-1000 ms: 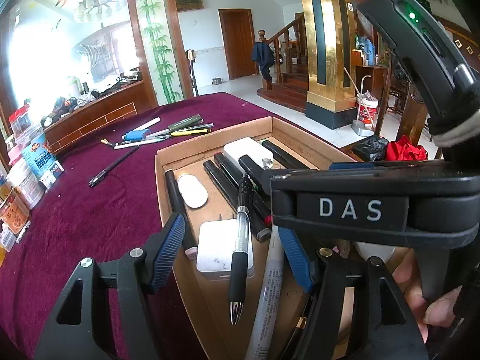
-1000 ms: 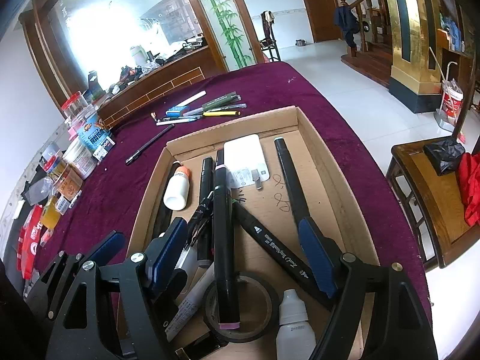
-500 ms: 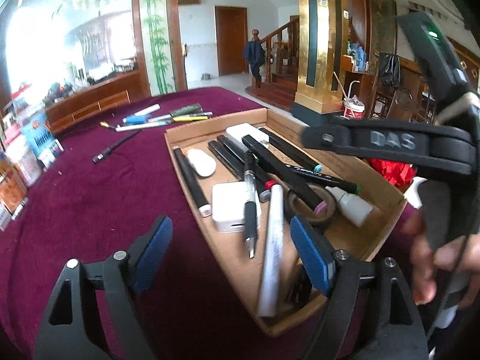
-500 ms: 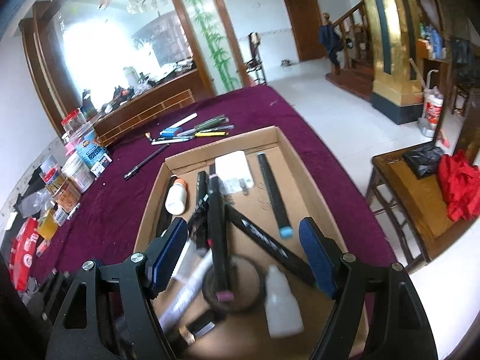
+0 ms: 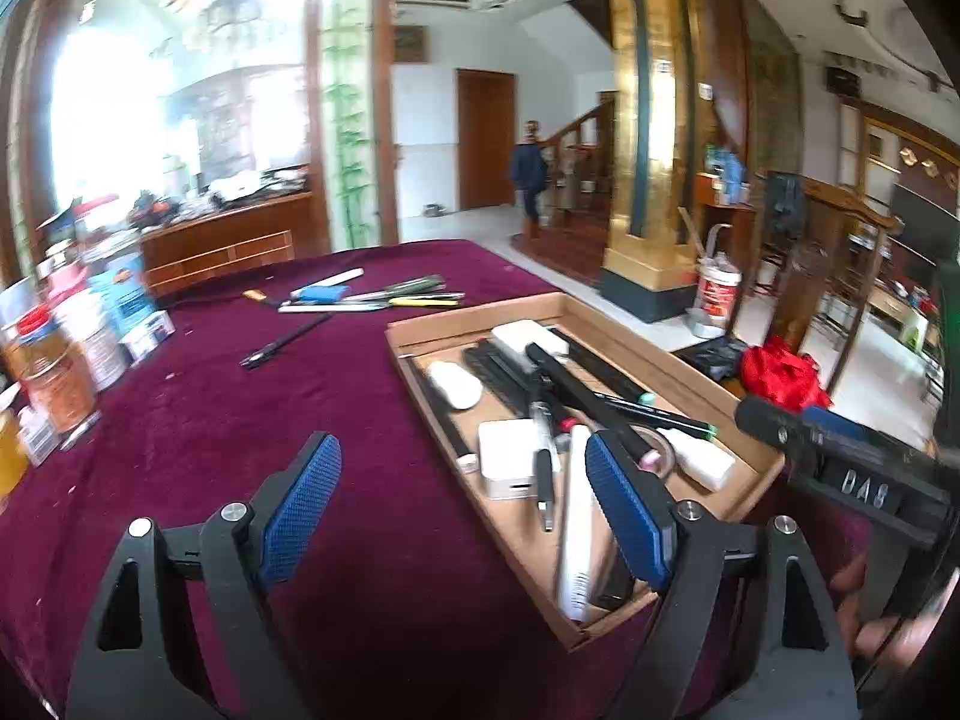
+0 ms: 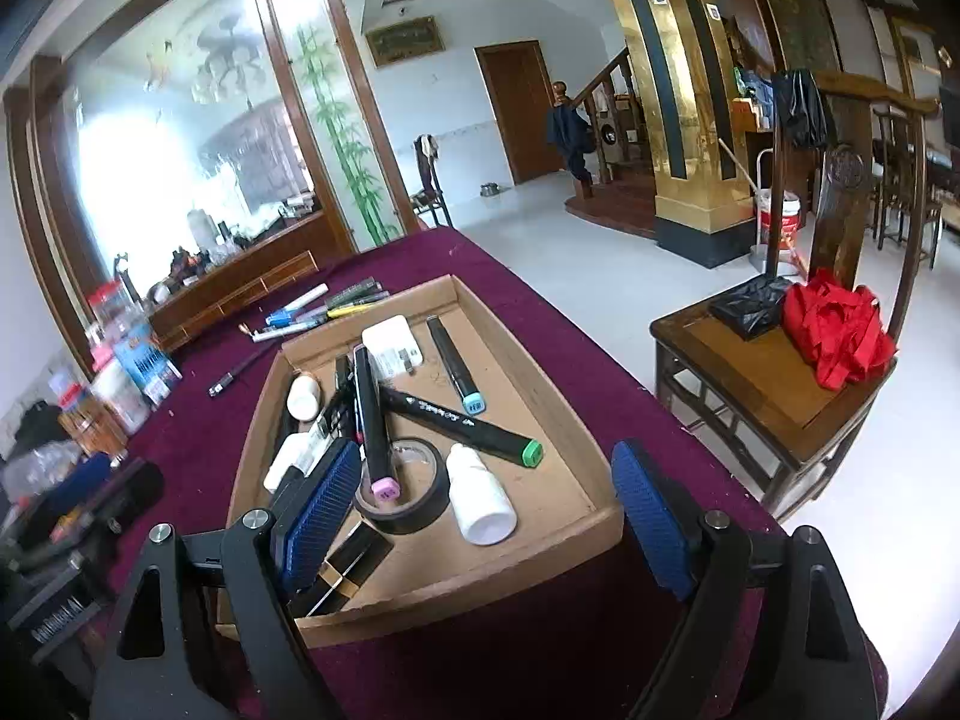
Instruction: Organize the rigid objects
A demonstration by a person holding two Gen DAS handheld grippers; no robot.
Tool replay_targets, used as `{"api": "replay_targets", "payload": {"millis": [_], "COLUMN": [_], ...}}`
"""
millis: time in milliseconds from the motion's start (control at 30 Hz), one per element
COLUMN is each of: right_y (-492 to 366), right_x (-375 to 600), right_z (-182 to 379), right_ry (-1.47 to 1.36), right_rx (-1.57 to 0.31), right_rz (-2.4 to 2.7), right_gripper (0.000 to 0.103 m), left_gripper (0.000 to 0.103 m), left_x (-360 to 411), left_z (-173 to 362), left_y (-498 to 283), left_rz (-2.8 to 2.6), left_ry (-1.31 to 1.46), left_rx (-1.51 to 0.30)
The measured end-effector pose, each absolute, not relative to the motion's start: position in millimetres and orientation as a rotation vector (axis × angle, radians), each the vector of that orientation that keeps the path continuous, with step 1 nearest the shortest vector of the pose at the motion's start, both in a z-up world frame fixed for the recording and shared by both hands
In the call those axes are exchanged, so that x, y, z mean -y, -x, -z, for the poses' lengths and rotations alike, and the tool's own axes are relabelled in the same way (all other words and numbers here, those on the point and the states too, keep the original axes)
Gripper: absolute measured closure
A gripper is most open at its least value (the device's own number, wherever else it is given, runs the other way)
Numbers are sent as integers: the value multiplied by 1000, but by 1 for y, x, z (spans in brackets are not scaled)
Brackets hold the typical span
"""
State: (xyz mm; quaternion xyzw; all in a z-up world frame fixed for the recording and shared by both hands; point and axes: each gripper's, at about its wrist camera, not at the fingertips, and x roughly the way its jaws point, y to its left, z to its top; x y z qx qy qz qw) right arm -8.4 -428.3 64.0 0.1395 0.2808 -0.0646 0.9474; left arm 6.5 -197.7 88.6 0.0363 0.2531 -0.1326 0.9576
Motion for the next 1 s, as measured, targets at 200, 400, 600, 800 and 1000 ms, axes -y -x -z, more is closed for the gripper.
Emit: {"api": "replay_targets", "payload": {"millis": [200, 400, 600, 800, 1000], "right_y": [7, 13, 17, 23, 18], "right_x": [405, 401, 406, 391, 389], "right_z": [-70, -77, -78, -82, -82], "right_ry": [-145, -111, -136, -77, -74], "right_rx": [-563, -500, -482, -426, -440], "right_rz": [255, 342, 374, 324, 274], "right_gripper": [21, 21, 21, 14, 10], "left_gripper": [19, 19, 19, 19, 19], "left_x": [185, 178, 179, 184, 186], "left_z": [-94, -87, -81, -80, -85], "left_y": [-11, -14, -13, -14, -18], "left_rz": [216, 177, 241, 242, 181], "left_ry": [-6, -20, -23, -56, -108], "left_rx": [-576, -663, -697, -712, -680]}}
